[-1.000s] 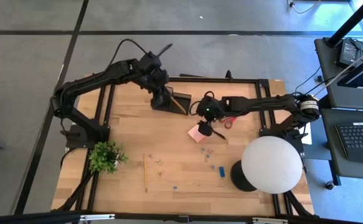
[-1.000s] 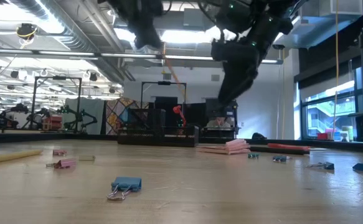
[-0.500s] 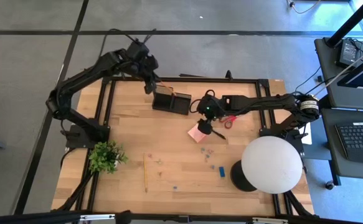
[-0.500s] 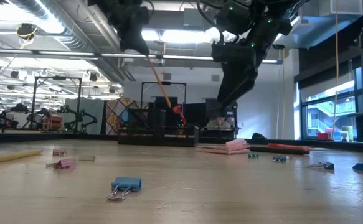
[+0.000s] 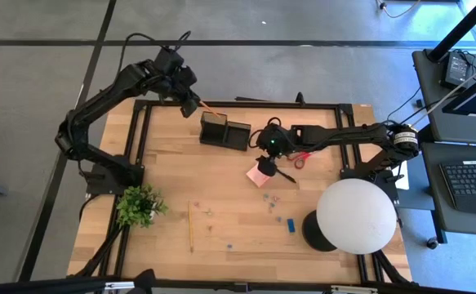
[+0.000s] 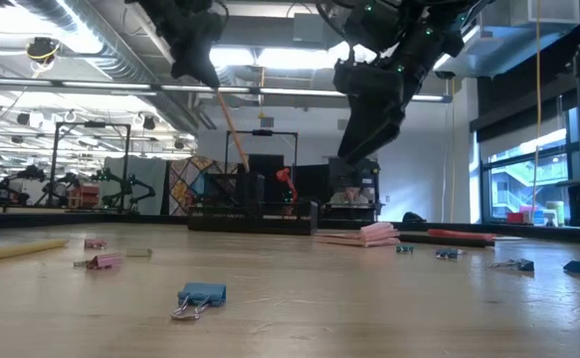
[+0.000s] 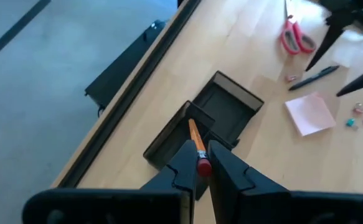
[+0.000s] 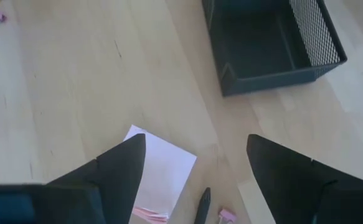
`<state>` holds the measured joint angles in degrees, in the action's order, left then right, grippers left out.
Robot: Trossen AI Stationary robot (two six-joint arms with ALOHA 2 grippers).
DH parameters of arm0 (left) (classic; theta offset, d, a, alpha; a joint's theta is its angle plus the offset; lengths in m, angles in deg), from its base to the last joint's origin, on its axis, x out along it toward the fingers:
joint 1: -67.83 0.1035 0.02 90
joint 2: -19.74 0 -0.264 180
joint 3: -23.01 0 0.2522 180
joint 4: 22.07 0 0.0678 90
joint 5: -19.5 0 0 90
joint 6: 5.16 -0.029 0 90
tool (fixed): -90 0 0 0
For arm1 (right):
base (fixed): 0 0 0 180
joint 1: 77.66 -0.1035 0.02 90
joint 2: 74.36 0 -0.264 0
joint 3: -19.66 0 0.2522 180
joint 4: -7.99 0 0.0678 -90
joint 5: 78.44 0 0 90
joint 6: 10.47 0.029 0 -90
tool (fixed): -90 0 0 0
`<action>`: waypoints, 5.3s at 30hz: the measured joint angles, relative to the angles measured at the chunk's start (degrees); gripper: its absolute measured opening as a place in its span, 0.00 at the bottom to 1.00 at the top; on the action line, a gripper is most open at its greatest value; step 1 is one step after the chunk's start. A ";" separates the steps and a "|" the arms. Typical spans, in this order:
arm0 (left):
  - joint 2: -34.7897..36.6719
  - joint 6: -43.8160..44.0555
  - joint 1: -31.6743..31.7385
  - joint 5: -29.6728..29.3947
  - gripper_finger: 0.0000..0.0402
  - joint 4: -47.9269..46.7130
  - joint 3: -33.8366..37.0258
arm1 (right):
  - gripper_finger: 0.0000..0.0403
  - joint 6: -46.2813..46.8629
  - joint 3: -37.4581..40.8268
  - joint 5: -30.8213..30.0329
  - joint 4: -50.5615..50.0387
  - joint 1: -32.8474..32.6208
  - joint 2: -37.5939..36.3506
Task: Pick and place office supplies into organizer
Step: Put the orange pencil into the black desk organizer, then put the yellow pencil into the black desk organizer
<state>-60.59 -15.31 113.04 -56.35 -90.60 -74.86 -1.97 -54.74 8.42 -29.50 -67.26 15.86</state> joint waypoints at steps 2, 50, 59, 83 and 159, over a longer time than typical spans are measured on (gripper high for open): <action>-1.17 -0.02 0.00 0.22 0.05 -0.09 0.00 | 0.70 -0.01 0.00 0.01 0.26 0.00 0.00; -15.17 0.48 2.23 3.34 0.27 -2.99 0.00 | 0.70 -1.67 0.00 -0.01 0.09 -0.02 0.06; -3.95 0.48 4.71 4.57 0.28 -3.43 -0.03 | 0.70 -2.95 0.00 -0.01 0.11 -0.02 0.06; 7.79 51.71 -39.31 6.75 0.25 -6.00 -0.07 | 0.70 -12.27 0.00 6.41 4.73 -0.02 0.06; -33.65 139.64 -78.68 2.52 0.25 13.54 11.56 | 0.70 -18.00 -0.01 10.72 7.33 0.00 0.06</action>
<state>-94.24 124.33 34.35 -53.83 -77.06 -63.30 -19.97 -54.76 19.14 -22.18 -67.26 15.92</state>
